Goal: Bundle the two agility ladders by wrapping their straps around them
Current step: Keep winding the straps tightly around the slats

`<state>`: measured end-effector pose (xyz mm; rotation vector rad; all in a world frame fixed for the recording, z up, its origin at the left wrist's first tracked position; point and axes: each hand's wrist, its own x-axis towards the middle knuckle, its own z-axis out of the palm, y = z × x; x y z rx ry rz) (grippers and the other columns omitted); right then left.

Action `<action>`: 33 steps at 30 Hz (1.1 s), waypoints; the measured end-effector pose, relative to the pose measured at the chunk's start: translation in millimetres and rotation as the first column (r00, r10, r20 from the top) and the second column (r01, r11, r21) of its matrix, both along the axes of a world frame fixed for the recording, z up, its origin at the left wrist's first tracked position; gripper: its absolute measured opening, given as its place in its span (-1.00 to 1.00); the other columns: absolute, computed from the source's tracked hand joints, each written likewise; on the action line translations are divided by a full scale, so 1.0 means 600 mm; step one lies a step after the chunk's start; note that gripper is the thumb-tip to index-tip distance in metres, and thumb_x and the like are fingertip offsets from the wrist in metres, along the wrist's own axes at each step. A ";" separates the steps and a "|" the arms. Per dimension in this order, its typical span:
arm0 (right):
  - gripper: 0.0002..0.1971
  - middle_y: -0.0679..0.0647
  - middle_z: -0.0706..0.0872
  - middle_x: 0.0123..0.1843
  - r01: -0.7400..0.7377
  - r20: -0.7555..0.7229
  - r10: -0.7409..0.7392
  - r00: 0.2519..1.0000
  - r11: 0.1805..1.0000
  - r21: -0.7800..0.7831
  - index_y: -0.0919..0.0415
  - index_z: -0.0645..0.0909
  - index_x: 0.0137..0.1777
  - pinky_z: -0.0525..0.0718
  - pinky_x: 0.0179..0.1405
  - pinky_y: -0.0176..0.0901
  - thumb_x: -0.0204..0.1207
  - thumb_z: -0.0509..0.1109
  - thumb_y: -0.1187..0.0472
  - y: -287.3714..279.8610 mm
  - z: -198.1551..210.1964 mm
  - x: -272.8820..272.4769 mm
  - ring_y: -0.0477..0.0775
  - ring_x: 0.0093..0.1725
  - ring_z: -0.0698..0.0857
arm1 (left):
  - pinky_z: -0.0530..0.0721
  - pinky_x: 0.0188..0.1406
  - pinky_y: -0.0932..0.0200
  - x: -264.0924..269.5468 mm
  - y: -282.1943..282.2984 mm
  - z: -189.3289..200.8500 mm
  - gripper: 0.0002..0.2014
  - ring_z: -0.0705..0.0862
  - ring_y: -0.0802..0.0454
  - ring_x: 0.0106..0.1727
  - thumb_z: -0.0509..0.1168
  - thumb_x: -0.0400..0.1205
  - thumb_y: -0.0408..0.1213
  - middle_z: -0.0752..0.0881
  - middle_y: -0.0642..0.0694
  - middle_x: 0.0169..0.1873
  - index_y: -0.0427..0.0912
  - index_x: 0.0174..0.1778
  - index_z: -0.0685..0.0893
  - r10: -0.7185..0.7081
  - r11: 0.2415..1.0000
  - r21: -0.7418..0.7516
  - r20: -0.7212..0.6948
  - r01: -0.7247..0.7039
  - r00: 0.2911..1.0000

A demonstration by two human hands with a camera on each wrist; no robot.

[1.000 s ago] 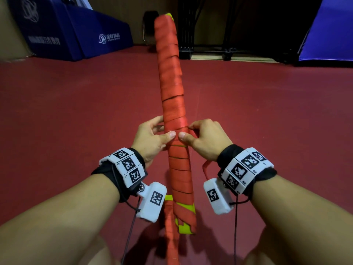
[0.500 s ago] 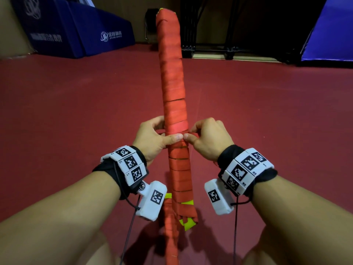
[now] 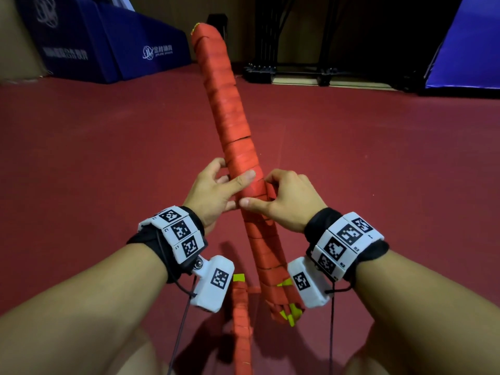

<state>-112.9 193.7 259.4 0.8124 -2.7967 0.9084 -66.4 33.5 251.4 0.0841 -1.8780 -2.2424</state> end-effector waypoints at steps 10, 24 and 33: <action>-0.59 0.08 0.70 -0.23 0.017 0.010 -0.017 1.000 0.999 0.051 0.02 0.64 -0.10 0.51 -0.20 -0.08 0.41 0.49 -0.33 0.000 -0.010 -0.008 0.27 -0.11 0.71 | 0.77 -0.17 0.04 -0.008 -0.005 -0.004 -0.60 0.81 0.04 -0.17 0.37 0.61 -0.64 0.81 -0.05 -0.14 -0.02 0.10 0.53 0.005 0.999 -0.039 0.032 -0.004 0.999; -0.44 0.06 0.62 -0.30 0.012 -0.029 -0.011 1.000 0.999 0.037 0.00 0.40 -0.37 0.48 -0.25 -0.08 0.27 0.49 -0.46 -0.011 -0.009 0.004 0.25 -0.16 0.65 | 0.70 -0.48 0.24 -0.001 0.009 -0.001 -0.50 0.83 0.12 -0.27 0.59 0.47 -0.49 0.77 -0.12 -0.09 -0.15 0.28 0.60 0.127 0.991 -0.048 0.015 -0.126 0.992; -0.56 0.08 0.65 -0.33 -0.029 0.014 0.029 0.999 0.999 0.042 0.05 0.53 -0.29 0.46 -0.25 -0.08 0.45 0.43 -0.32 0.001 -0.005 -0.008 0.27 -0.22 0.65 | 0.68 -0.07 0.07 -0.005 0.004 0.004 -0.60 0.76 0.14 -0.19 0.46 0.60 -0.40 0.79 0.10 -0.20 0.08 0.22 0.51 0.012 0.998 -0.062 0.048 -0.009 0.999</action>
